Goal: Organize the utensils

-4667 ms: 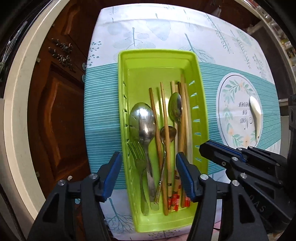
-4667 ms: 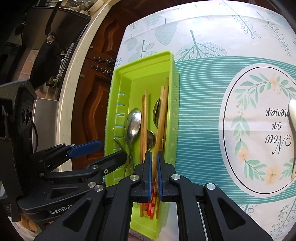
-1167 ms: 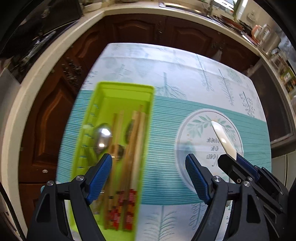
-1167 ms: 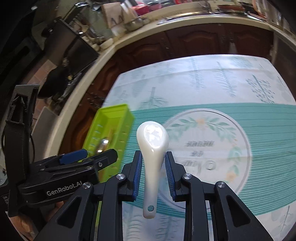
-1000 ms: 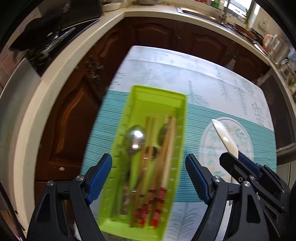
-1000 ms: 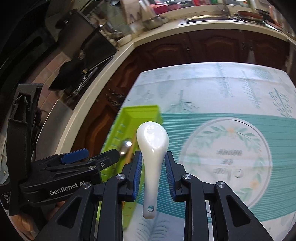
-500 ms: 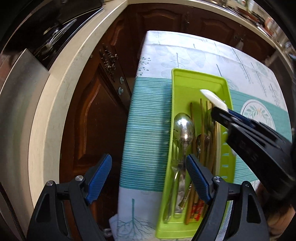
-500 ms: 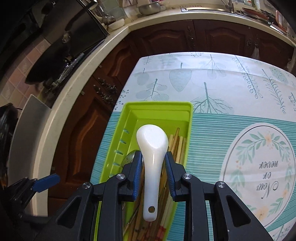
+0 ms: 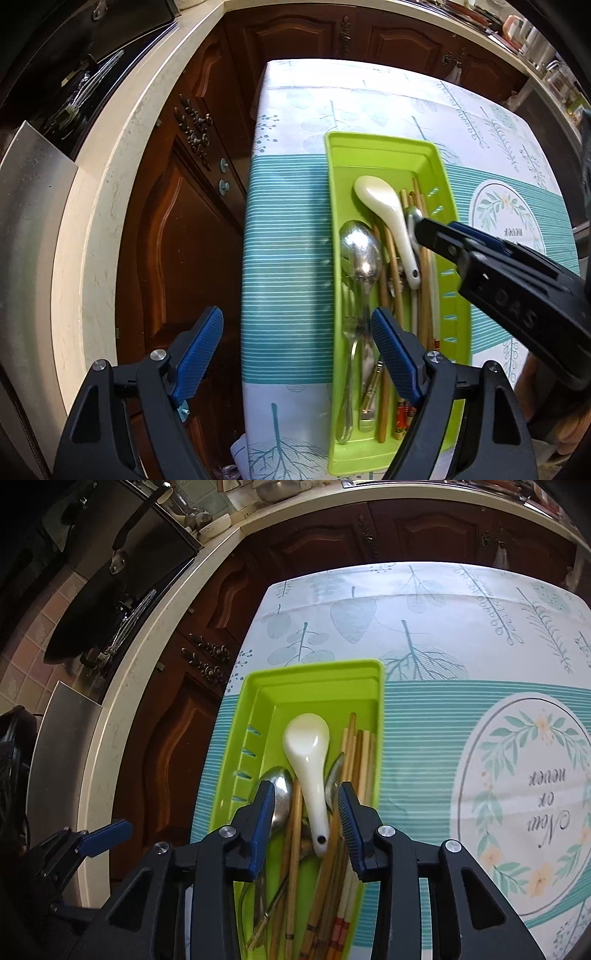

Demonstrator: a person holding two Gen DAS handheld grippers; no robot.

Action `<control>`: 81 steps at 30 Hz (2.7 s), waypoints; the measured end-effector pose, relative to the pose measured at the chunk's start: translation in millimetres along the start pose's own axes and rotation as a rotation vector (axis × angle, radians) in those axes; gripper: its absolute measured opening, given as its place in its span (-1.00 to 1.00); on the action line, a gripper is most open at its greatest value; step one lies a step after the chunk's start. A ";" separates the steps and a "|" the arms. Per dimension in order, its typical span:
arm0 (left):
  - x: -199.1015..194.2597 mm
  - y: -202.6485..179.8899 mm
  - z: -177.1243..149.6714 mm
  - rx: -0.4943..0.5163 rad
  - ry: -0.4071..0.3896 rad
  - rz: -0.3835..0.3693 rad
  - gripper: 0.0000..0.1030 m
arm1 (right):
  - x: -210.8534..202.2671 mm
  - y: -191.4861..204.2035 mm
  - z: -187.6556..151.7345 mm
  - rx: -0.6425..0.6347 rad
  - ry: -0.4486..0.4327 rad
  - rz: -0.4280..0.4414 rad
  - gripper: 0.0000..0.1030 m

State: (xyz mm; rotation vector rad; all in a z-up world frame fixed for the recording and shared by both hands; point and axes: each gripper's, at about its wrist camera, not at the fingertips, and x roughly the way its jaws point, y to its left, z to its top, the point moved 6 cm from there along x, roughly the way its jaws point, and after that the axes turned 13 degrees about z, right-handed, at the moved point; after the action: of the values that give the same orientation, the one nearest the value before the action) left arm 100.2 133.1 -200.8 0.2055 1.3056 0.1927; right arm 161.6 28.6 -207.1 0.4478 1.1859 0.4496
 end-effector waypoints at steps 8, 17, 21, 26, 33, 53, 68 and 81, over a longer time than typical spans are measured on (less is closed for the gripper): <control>-21.2 -37.6 -3.1 0.020 -0.020 -0.047 0.57 | -51.4 -15.7 -25.0 -0.018 0.003 -0.024 -0.30; -43.7 -77.4 -8.9 -0.075 -0.025 -0.098 0.75 | -115.6 -51.7 -45.2 -0.002 0.005 -0.035 -0.30; -57.5 -91.7 -12.9 -0.104 -0.041 -0.073 0.92 | -142.6 -66.7 -52.9 0.008 0.012 -0.037 -0.30; -73.3 -105.8 -22.0 -0.129 -0.039 -0.055 0.98 | -169.5 -82.9 -60.9 0.023 0.040 -0.026 -0.30; -100.0 -126.6 -32.6 -0.153 -0.074 -0.034 0.98 | -215.2 -91.0 -69.0 -0.031 0.012 -0.034 -0.01; -154.3 -145.0 -22.1 -0.145 -0.188 -0.015 0.98 | -294.7 -85.2 -71.5 -0.069 -0.108 -0.106 0.15; -170.9 -151.7 -9.7 -0.114 -0.262 -0.013 0.98 | -320.3 -82.7 -65.0 -0.055 -0.187 -0.142 0.15; -175.6 -151.9 -8.3 -0.126 -0.288 -0.015 0.97 | -331.8 -81.6 -62.3 -0.079 -0.210 -0.151 0.15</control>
State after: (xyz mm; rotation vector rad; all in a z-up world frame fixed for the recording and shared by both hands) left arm 51.9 -58.2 -78.2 0.1118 1.0046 0.2233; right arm 7.9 -216.7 -15.1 0.3257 0.9872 0.3097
